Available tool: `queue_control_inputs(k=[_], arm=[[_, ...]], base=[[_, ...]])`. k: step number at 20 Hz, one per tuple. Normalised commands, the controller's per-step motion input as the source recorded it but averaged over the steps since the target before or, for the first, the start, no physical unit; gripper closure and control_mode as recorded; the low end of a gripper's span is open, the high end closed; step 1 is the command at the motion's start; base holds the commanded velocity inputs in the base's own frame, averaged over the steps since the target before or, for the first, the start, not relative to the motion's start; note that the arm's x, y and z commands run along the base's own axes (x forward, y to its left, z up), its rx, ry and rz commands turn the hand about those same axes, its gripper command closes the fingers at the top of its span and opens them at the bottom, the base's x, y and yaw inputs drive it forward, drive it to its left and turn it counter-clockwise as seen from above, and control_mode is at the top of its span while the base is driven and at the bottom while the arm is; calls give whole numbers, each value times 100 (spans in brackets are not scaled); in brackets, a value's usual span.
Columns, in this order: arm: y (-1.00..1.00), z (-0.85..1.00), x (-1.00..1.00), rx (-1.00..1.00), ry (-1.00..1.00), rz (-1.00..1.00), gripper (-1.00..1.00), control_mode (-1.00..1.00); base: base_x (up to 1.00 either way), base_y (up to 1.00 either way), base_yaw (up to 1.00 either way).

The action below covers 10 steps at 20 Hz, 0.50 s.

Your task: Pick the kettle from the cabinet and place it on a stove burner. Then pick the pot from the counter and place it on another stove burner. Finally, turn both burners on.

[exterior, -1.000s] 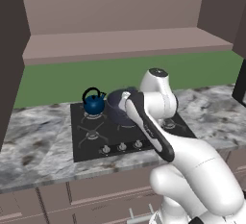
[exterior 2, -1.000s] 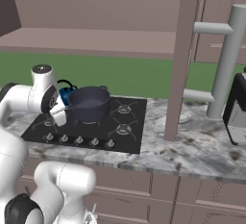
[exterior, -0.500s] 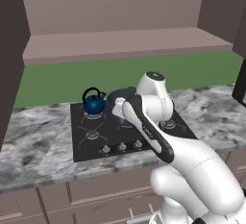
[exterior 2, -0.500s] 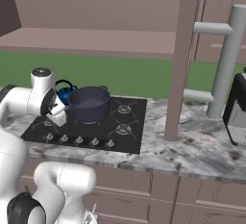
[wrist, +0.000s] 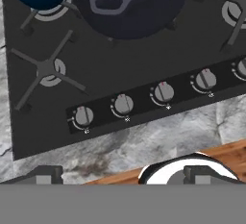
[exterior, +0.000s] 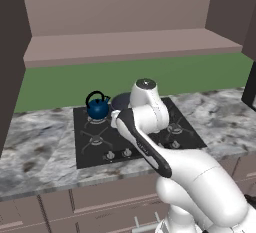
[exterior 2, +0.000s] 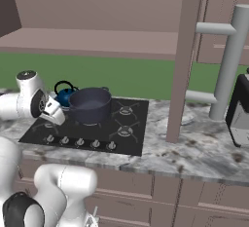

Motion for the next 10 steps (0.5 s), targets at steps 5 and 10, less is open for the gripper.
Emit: queue_control_inputs(k=[5, 10], arm=[[0, -17, 0, -1, 1, 0, -100, -100], [0, -25, 8, 0, 1, 2, -100, -100]], base=[[0, 0, 0], [0, 0, 0]])
